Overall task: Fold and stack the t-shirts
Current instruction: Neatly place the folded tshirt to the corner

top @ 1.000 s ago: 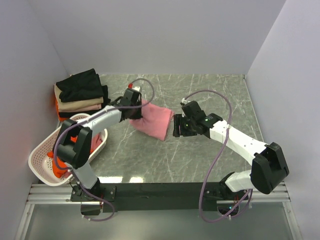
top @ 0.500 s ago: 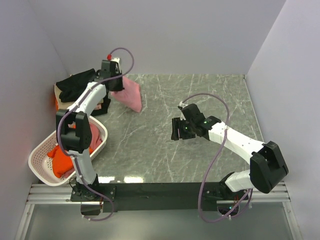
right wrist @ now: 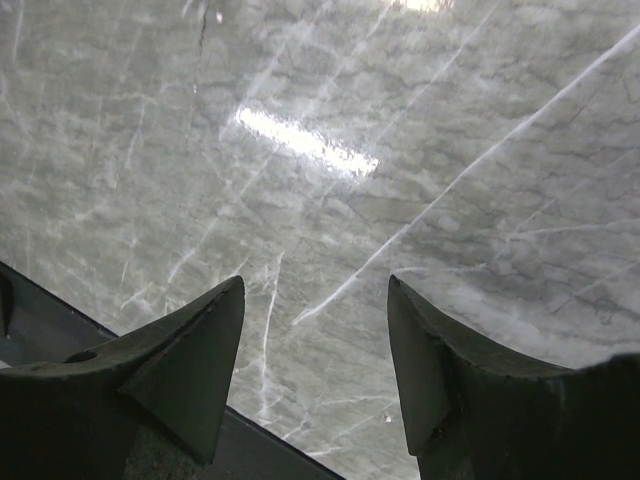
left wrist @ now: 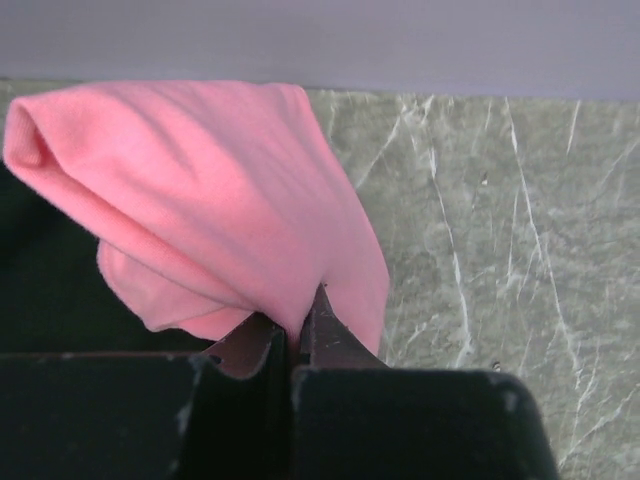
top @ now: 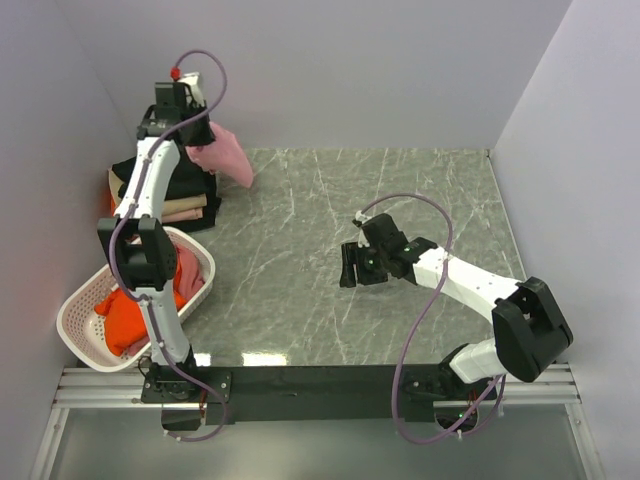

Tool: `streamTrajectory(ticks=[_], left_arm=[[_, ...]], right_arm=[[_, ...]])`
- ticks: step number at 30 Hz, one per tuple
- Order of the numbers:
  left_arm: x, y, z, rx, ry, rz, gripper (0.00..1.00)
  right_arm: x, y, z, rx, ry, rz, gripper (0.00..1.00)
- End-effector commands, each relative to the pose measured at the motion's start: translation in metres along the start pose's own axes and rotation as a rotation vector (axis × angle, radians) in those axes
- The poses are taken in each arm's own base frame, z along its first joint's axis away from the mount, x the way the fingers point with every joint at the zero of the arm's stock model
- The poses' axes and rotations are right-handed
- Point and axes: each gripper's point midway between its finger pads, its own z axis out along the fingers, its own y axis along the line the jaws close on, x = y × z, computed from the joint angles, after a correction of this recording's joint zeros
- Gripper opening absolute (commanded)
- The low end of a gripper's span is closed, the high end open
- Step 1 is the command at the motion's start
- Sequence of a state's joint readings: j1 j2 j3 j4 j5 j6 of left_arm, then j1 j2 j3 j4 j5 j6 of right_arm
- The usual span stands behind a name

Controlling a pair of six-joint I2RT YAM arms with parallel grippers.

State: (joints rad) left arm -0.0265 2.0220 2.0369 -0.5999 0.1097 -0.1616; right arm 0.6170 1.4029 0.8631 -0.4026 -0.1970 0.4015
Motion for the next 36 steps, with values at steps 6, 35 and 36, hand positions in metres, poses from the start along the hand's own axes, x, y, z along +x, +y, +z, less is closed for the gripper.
streamTrajectory(ticks=[6, 35, 36], left_arm=[[-0.074, 0.034, -0.037, 0.076, -0.171, -0.017, 0.0], [-0.004, 0.206, -0.102, -0.03, -0.103, -0.341, 0.0], [-0.003, 0.21, -0.105, -0.035, -0.099, -0.354, 0.0]], right_arm=[[0.001, 0.002, 0.005, -0.029, -0.01, -0.005, 0.66], [0.007, 0.01, 0.01, -0.039, 0.019, -0.025, 0.66], [0.007, 0.012, 0.01, -0.046, 0.018, -0.024, 0.66]])
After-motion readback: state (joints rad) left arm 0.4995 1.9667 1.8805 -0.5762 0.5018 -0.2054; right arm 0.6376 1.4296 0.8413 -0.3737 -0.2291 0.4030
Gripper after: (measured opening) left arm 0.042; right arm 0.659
